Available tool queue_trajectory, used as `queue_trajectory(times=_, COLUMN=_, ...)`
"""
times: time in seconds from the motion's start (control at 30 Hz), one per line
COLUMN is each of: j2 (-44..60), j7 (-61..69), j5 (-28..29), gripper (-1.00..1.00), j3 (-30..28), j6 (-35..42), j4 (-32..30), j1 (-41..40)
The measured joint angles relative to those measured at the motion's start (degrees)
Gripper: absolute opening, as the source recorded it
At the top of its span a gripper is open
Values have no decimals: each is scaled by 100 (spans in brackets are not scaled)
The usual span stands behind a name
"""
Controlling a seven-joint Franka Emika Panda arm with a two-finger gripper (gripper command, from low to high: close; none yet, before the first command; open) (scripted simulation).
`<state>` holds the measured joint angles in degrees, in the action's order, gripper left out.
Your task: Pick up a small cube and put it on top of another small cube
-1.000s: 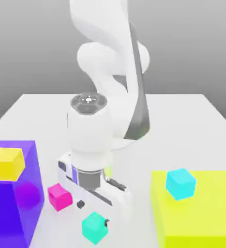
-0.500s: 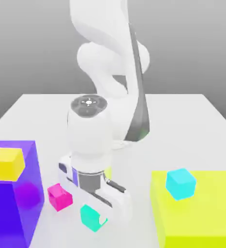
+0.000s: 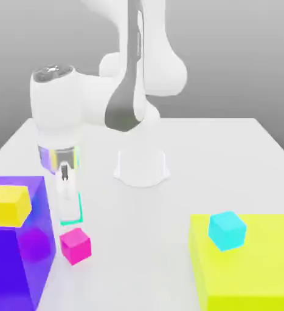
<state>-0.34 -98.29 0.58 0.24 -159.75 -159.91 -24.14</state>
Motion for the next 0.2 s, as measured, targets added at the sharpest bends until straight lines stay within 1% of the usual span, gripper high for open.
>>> queue_trajectory(times=0.07, j2=376, j7=-8, j5=3, gripper=-100, j3=15, j6=-363, j4=11, j1=-5)
queue_trajectory(times=0.1, j2=561, j7=0, j5=-8, gripper=100, j3=29, j6=-541, j4=16, j1=-10)
queue_trajectory(times=0.2, j2=561, j7=0, j5=-8, gripper=100, j3=29, j6=-541, j4=16, j1=-10)
